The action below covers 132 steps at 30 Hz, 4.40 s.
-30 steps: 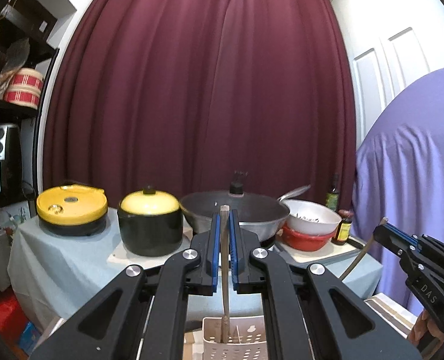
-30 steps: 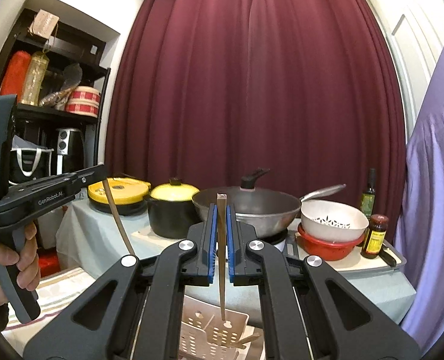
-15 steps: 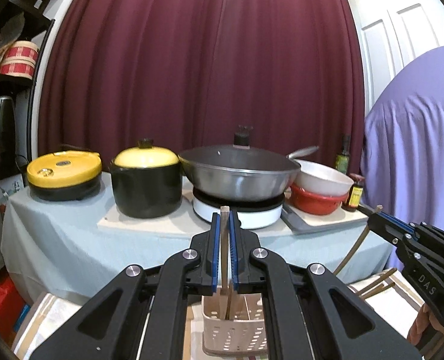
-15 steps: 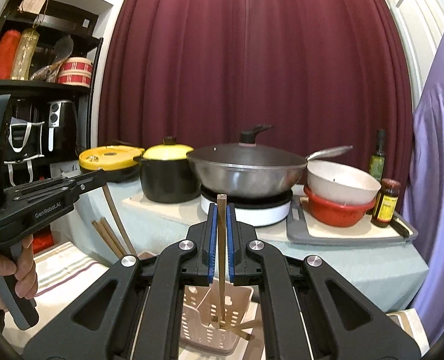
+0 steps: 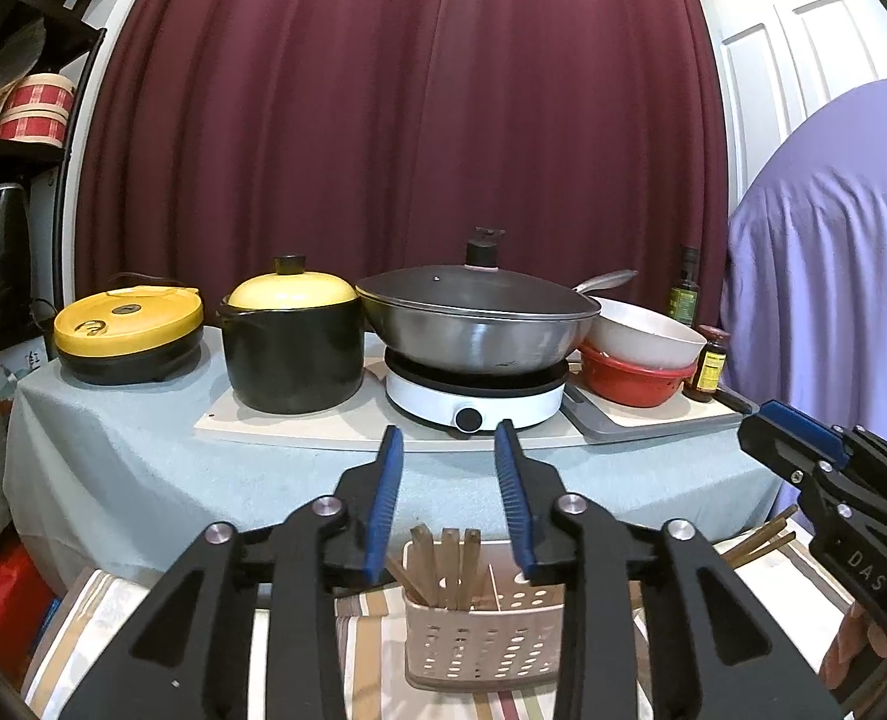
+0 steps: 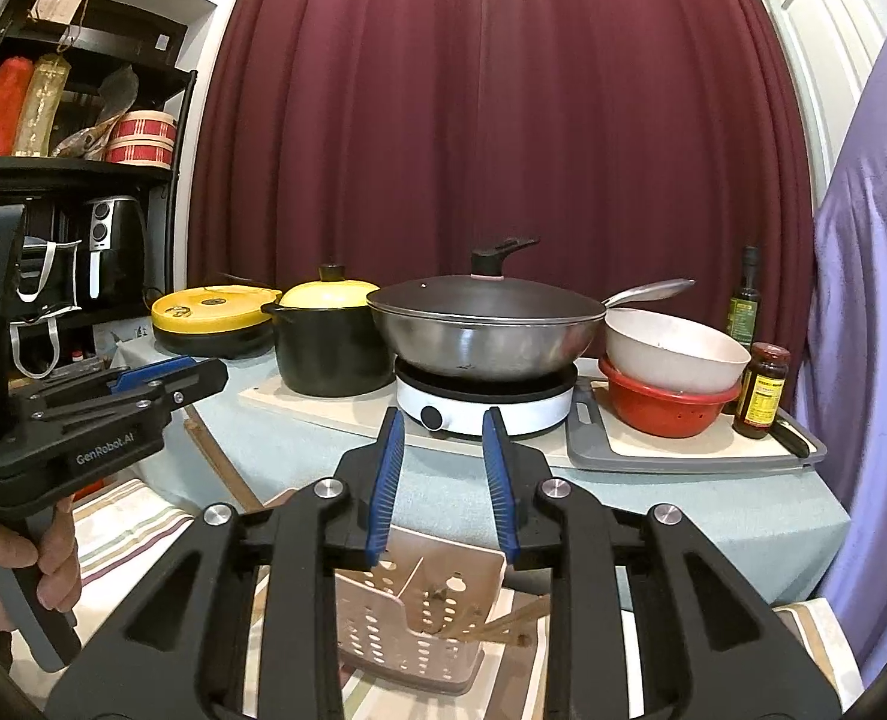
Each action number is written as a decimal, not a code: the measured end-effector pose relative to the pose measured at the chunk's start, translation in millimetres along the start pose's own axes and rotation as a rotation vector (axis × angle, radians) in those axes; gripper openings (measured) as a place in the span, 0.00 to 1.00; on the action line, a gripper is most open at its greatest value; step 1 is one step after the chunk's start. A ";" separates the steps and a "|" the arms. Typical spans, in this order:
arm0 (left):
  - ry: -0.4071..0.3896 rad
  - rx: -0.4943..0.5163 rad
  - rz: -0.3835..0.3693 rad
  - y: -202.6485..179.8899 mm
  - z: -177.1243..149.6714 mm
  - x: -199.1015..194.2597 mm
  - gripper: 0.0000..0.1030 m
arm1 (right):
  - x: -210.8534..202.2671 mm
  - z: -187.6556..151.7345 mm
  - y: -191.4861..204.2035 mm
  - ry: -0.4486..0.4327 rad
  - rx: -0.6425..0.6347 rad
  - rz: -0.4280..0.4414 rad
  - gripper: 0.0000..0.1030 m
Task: Organize utensils
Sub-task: 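Open both tools to drop the chopsticks into the holder, then pull back, then move both open tools down toward the last two chopsticks on the tablecloth, then close the right tool on a chopstick while the left tool grips the other chopstick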
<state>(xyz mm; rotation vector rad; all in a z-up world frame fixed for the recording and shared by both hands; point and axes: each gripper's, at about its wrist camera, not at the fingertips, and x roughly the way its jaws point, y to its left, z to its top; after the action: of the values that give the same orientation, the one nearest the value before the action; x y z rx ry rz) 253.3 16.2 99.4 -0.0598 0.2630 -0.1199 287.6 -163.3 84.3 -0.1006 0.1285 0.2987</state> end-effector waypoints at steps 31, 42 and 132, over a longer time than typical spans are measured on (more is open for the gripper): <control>0.008 0.022 0.109 -2.6 -58.2 -105.4 0.61 | -127.2 -64.0 23.1 0.057 0.028 -0.036 0.36; 0.068 0.022 0.142 -2.5 -106.6 -138.4 0.61 | -166.3 -112.9 37.3 0.138 0.036 -0.032 0.36; 0.414 0.090 -0.027 -89.4 -257.9 -143.4 0.09 | -203.8 -239.5 39.3 0.347 0.139 0.013 0.06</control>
<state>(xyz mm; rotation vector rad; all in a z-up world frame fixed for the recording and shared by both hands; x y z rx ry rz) 38.2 -65.5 -105.8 0.0523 0.6696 -0.1702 56.0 -212.5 -126.4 -0.0124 0.4934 0.2828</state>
